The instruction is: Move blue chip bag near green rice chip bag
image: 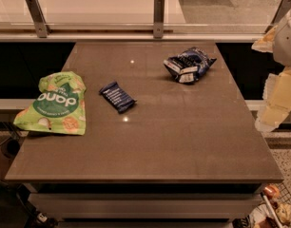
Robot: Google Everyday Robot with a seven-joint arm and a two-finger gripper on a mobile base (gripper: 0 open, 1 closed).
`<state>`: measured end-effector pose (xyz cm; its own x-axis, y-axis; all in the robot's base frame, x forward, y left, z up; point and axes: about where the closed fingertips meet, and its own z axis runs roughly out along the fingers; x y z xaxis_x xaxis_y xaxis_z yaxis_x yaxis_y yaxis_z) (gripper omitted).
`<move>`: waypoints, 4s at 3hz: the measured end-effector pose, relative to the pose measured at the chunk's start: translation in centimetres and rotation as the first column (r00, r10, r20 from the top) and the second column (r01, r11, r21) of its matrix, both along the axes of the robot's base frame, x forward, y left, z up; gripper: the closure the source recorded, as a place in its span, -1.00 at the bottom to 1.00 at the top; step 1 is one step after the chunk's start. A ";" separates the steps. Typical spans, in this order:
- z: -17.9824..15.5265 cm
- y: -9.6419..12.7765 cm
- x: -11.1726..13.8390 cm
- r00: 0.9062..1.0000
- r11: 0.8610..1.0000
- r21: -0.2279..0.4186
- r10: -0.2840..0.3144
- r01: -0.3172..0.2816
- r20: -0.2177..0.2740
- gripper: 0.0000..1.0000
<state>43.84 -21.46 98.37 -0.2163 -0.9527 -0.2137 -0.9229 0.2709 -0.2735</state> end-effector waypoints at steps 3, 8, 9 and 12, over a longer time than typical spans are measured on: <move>-0.8 -1.6 5.9 0.996 0.998 -0.007 -0.064 0.065 0.063 -1.00; -6.6 -3.5 22.2 0.954 0.936 0.294 -0.250 0.194 0.166 -1.00; -6.5 -3.3 22.7 0.951 0.934 0.301 -0.255 0.194 0.177 -1.00; -10.3 0.2 27.3 0.950 0.846 0.480 -0.302 0.233 0.071 -1.00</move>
Offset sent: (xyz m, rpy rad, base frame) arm 0.0602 -0.0231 -0.0157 0.0019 -0.0380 -0.0912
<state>71.16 -21.30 88.12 -0.3836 -0.6461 -0.6599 -0.7579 0.6285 -0.1748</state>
